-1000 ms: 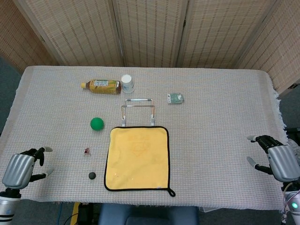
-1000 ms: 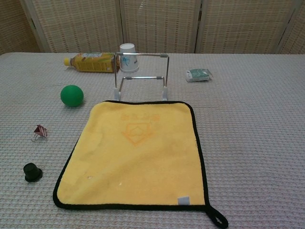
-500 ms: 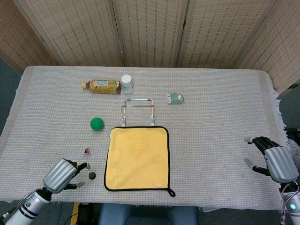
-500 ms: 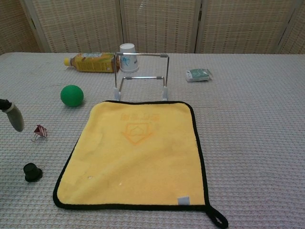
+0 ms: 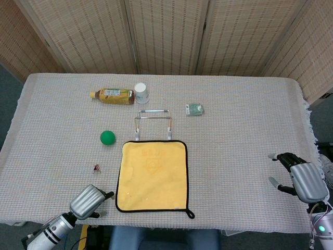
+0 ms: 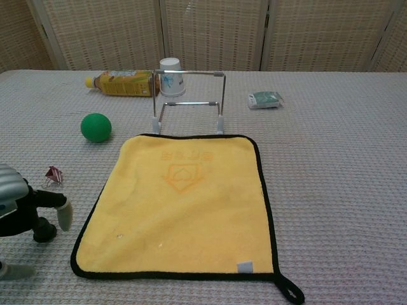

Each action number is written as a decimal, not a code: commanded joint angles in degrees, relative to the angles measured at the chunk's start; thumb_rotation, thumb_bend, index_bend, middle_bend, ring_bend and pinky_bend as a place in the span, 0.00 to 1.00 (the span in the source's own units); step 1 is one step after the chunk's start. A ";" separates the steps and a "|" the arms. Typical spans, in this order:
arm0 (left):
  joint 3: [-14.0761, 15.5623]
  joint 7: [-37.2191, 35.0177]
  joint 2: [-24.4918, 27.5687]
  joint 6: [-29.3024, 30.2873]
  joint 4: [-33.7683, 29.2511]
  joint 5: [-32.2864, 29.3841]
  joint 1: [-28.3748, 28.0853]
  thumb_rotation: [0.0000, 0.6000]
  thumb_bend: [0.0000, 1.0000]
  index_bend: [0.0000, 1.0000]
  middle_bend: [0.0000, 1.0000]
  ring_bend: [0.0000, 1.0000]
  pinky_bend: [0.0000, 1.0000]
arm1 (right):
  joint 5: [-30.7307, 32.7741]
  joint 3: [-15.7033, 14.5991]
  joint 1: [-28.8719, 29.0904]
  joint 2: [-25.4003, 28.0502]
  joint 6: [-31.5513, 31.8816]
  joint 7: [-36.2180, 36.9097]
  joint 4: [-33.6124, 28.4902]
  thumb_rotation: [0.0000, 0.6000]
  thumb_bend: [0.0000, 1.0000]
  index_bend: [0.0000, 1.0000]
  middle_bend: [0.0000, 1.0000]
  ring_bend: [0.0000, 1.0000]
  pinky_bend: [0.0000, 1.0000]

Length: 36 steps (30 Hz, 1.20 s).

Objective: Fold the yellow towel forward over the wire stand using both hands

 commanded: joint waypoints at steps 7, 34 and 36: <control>-0.37 1.23 -3.03 -1.10 0.95 -2.14 -0.97 1.00 0.16 0.46 1.00 0.83 0.88 | 0.29 -0.04 -0.20 -0.28 0.17 0.24 0.55 1.00 0.24 0.27 0.37 0.33 0.47; -1.08 4.41 -8.69 -3.42 1.27 -6.30 -3.61 1.00 0.16 0.47 1.00 0.84 0.88 | 1.08 -0.28 -1.43 -1.41 1.29 2.97 3.78 1.00 0.24 0.27 0.37 0.33 0.47; -1.06 4.11 -8.81 -3.30 1.26 -6.34 -3.76 1.00 0.17 0.47 1.00 0.85 0.88 | 1.18 -0.27 -1.45 -1.49 1.24 3.07 4.02 1.00 0.24 0.27 0.37 0.33 0.47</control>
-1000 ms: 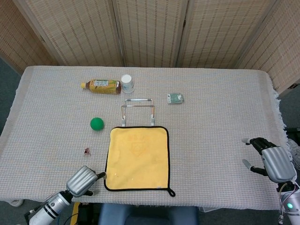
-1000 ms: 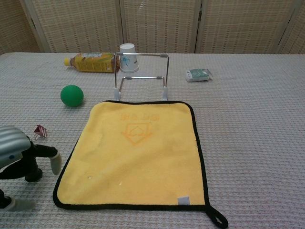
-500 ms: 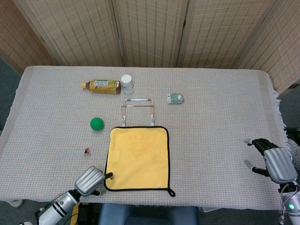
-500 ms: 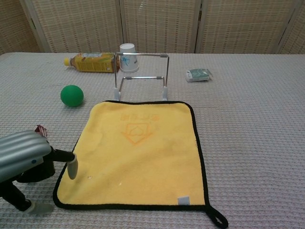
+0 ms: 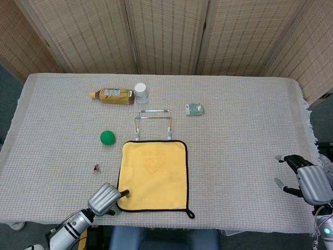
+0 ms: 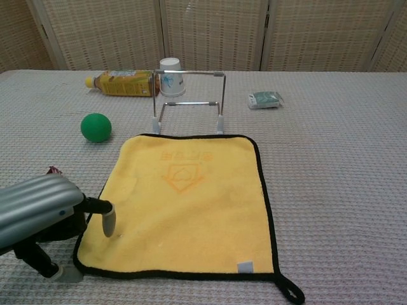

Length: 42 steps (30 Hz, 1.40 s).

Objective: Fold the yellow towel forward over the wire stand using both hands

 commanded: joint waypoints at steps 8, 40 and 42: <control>0.41 -0.99 -0.39 -0.06 0.23 -0.35 -0.84 1.00 0.33 0.49 1.00 0.85 0.88 | 0.15 0.00 -0.22 -0.27 0.13 0.57 0.80 1.00 0.24 0.27 0.37 0.33 0.47; 0.88 -0.94 -1.51 0.35 0.62 -2.65 -1.37 1.00 0.43 0.64 1.00 0.88 0.88 | -12.49 -2.82 7.97 -5.74 -7.48 -7.72 -1.41 1.00 0.27 0.27 0.70 0.74 0.78; 0.95 -0.74 -1.36 0.51 0.41 -2.60 -1.35 1.00 0.43 0.64 1.00 0.88 0.88 | -13.80 -3.15 10.07 -6.93 -10.31 -8.78 -2.07 1.00 0.27 0.27 0.80 0.86 0.92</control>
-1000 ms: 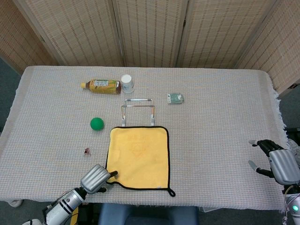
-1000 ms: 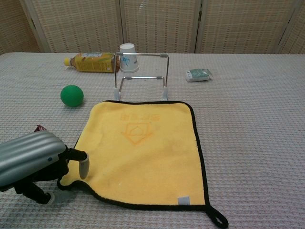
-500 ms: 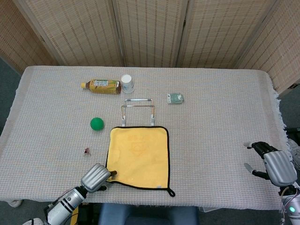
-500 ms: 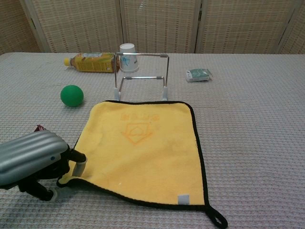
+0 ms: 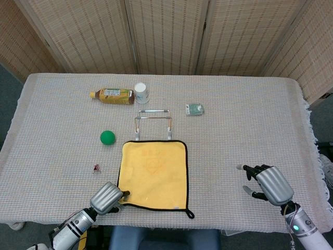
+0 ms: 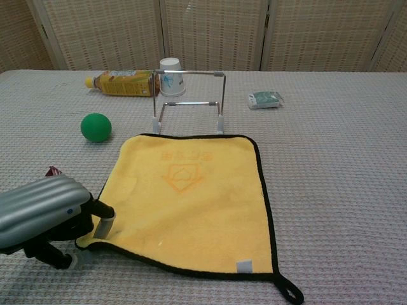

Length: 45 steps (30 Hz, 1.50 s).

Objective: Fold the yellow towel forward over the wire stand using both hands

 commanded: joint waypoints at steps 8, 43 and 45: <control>0.38 -0.07 0.09 0.55 -0.25 0.04 0.17 1.00 0.43 0.62 1.00 0.88 0.88 | -5.27 -1.61 9.44 -8.45 -12.58 -5.84 -1.27 1.00 0.13 0.36 0.96 1.00 1.00; 1.41 -0.69 0.10 1.73 0.31 -0.09 1.17 1.00 0.43 0.62 1.00 0.88 0.88 | 0.57 -2.80 18.98 -22.95 -23.29 -10.44 4.21 1.00 0.19 0.44 0.98 1.00 1.00; 1.43 -0.71 0.11 1.78 0.35 -0.05 1.20 1.00 0.42 0.62 1.00 0.88 0.88 | 1.06 -2.86 19.21 -23.20 -23.58 -10.79 4.38 1.00 0.19 0.44 0.98 1.00 1.00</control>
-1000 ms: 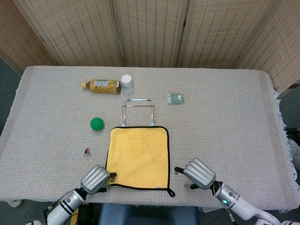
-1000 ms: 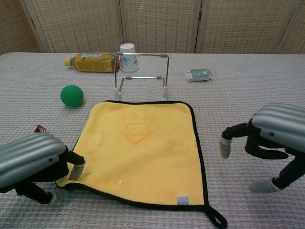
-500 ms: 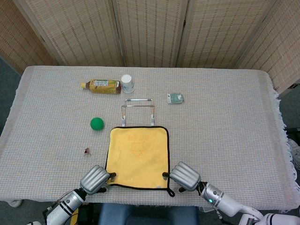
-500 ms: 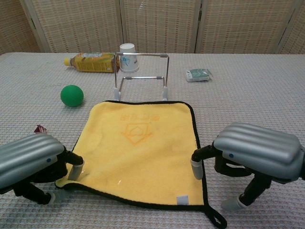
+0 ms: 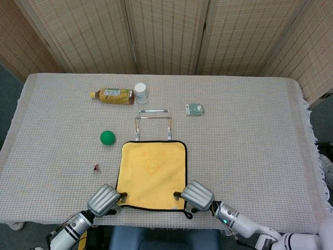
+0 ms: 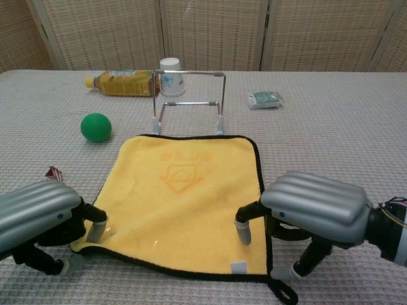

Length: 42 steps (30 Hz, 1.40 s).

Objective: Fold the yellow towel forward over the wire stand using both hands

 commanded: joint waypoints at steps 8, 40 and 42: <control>0.18 0.04 0.11 0.15 -0.10 0.15 0.15 1.00 0.43 0.62 1.00 0.88 0.88 | 1.47 -0.48 1.20 -1.42 -1.25 -1.03 0.41 1.00 0.19 0.44 0.98 1.00 1.00; -9.43 -8.77 7.28 5.52 -3.28 1.74 -5.89 1.00 0.43 0.61 1.00 0.88 0.88 | 3.75 5.70 3.22 0.72 8.34 2.73 -2.99 1.00 0.54 0.63 0.99 1.00 1.00; -11.15 -9.96 8.32 5.35 -4.08 0.83 -6.91 1.00 0.43 0.61 1.00 0.88 0.88 | 4.76 7.08 3.44 1.84 8.76 2.84 -4.45 1.00 0.54 0.63 0.99 1.00 1.00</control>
